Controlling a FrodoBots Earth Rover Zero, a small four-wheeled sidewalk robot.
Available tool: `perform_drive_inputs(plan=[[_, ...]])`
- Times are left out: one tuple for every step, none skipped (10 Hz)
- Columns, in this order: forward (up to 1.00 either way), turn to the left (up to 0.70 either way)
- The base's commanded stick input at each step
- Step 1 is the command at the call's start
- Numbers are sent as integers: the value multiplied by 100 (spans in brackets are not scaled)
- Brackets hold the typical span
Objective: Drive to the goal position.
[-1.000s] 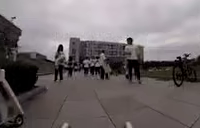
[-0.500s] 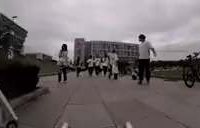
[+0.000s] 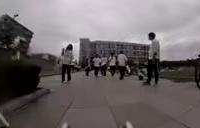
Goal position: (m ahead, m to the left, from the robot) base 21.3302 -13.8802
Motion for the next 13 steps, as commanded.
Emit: perform_drive_inputs(plan=[[45,0],[45,0],[45,0],[45,0],[45,0],[45,0],[45,0],[45,0],[45,0],[45,0],[45,0],[45,0],[45,25]])
